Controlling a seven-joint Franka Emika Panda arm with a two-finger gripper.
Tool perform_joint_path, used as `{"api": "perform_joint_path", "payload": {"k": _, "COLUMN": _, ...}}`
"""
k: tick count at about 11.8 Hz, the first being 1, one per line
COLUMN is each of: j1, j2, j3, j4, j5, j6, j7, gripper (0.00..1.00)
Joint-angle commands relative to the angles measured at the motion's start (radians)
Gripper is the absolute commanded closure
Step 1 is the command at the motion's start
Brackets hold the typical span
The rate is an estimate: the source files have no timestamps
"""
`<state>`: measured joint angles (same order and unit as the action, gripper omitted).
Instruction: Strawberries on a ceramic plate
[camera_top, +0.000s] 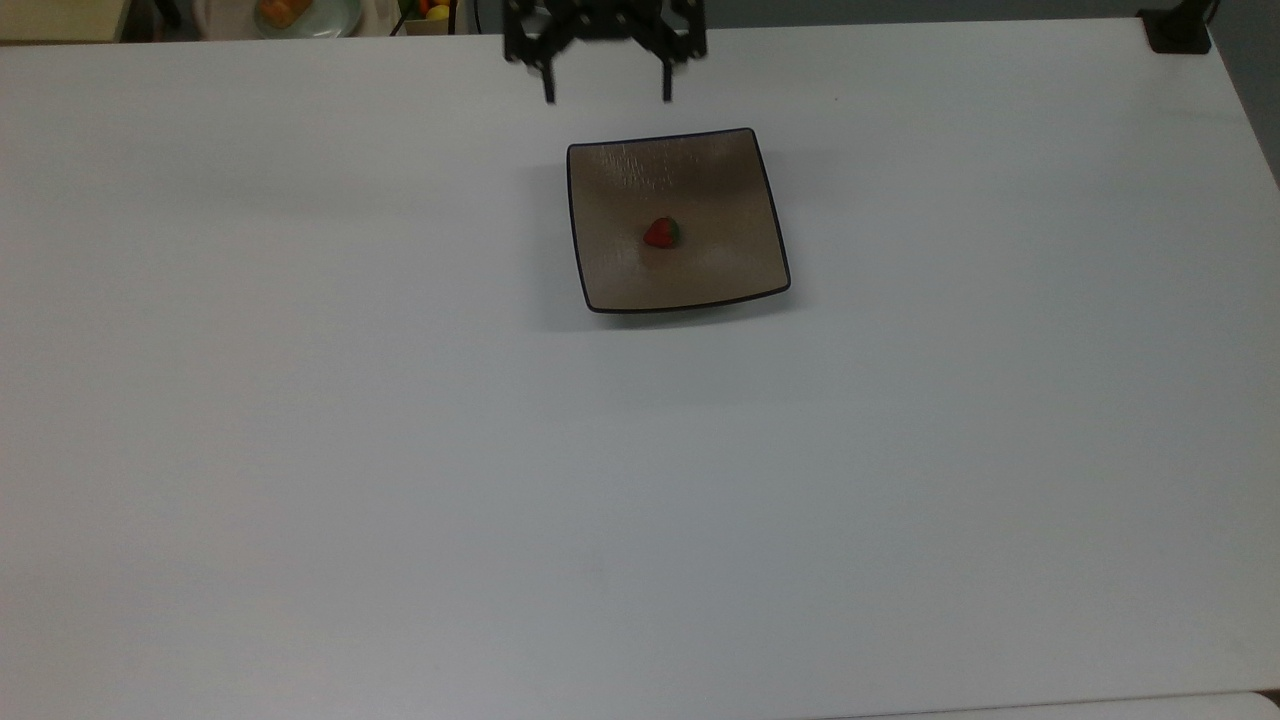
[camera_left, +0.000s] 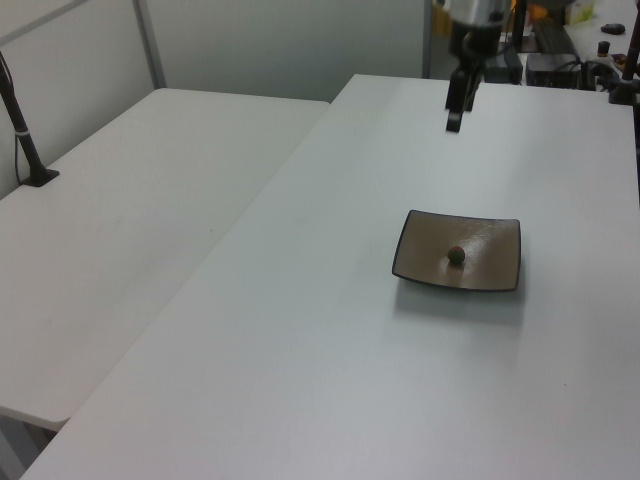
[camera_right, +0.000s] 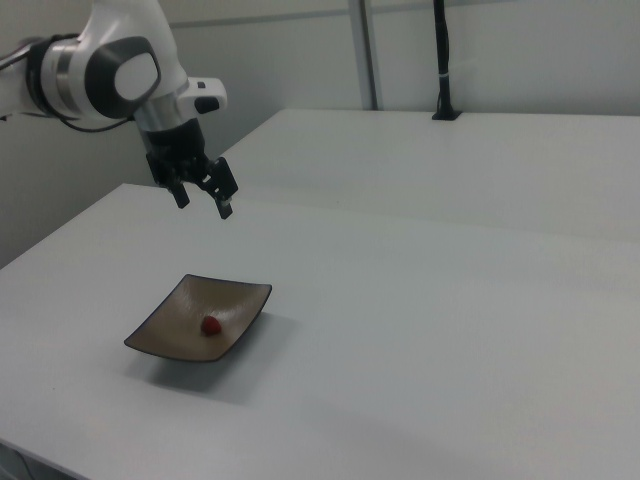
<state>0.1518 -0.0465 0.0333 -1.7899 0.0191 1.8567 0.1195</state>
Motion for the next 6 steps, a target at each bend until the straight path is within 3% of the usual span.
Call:
{"api": "perform_joint_path", "payload": {"k": 1, "j1": -0.052, "j2": -0.079, "j3": -0.022, "j4": -0.020, "j5": -0.001, "j6": -0.101, "j7": 0.000, "gripper": 0.00}}
{"api": "perform_joint_path", "payload": {"k": 3, "j1": -0.061, "j2": -0.089, "j3": -0.050, "j4": -0.020, "j5": 0.001, "j6": -0.131, "j7": -0.075, "gripper": 0.00}}
{"api": "perform_joint_path", "payload": {"k": 6, "j1": -0.115, "j2": -0.058, "j3": -0.052, "j4": 0.001, "j5": -0.004, "j6": -0.111, "j7": -0.263, "gripper": 0.00}}
